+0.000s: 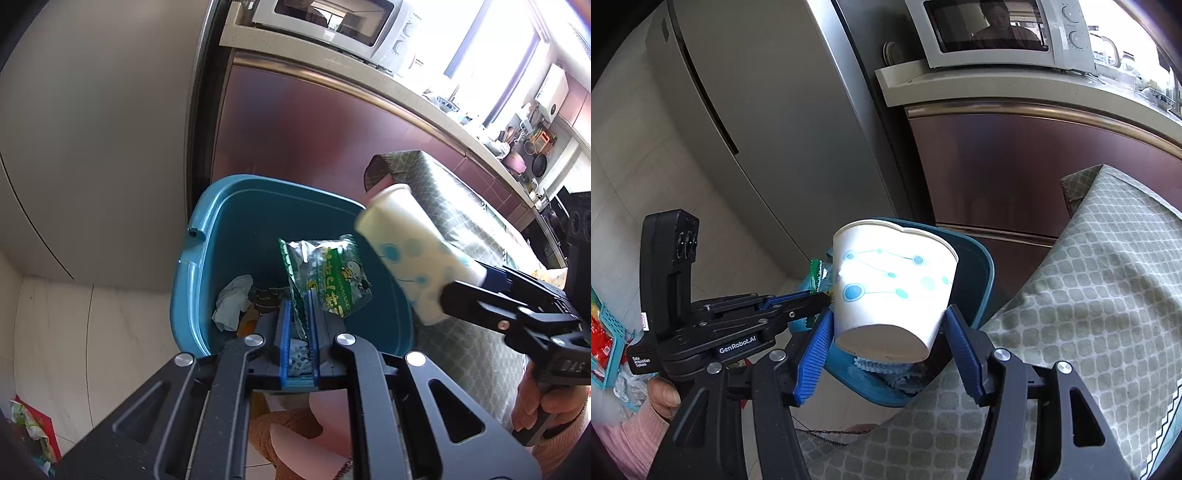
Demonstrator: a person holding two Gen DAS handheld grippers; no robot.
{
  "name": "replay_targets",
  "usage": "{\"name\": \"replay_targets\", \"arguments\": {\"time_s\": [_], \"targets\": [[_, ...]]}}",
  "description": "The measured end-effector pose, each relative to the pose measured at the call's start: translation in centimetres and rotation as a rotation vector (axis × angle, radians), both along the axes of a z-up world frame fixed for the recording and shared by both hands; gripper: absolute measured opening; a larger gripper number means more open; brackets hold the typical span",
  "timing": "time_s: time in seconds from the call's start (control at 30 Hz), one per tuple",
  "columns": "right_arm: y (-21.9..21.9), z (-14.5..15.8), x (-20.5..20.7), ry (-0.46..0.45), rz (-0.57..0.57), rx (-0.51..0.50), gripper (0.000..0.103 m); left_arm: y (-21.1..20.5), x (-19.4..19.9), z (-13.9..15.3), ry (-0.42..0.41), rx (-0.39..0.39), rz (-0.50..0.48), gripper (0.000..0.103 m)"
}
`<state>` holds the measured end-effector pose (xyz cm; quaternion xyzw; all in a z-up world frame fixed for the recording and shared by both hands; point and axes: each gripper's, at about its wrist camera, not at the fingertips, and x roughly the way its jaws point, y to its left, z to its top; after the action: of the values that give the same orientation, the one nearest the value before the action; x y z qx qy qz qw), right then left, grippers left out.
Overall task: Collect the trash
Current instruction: 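Carry the green wrapper and paper cup to the teal bin and release both, then move both open tools back over the table toward the tissue and gold wrapper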
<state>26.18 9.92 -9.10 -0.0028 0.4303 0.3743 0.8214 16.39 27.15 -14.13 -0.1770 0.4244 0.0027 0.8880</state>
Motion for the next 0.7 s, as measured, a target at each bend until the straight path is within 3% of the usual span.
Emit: {"name": "replay_targets", "arguments": {"time_s": [0.23,0.7], "targets": [[0.9,-1.3,2.3,0.070,-0.039,-0.025,0.060,-0.7,1.8,-1.4,0.027,0.000,-0.007,0.010],[-2.4,-0.7,-0.1,0.031,-0.037,0.013,0.060,-2.2,1.4,-1.1,0.002,-0.011,-0.030,0.016]]}}
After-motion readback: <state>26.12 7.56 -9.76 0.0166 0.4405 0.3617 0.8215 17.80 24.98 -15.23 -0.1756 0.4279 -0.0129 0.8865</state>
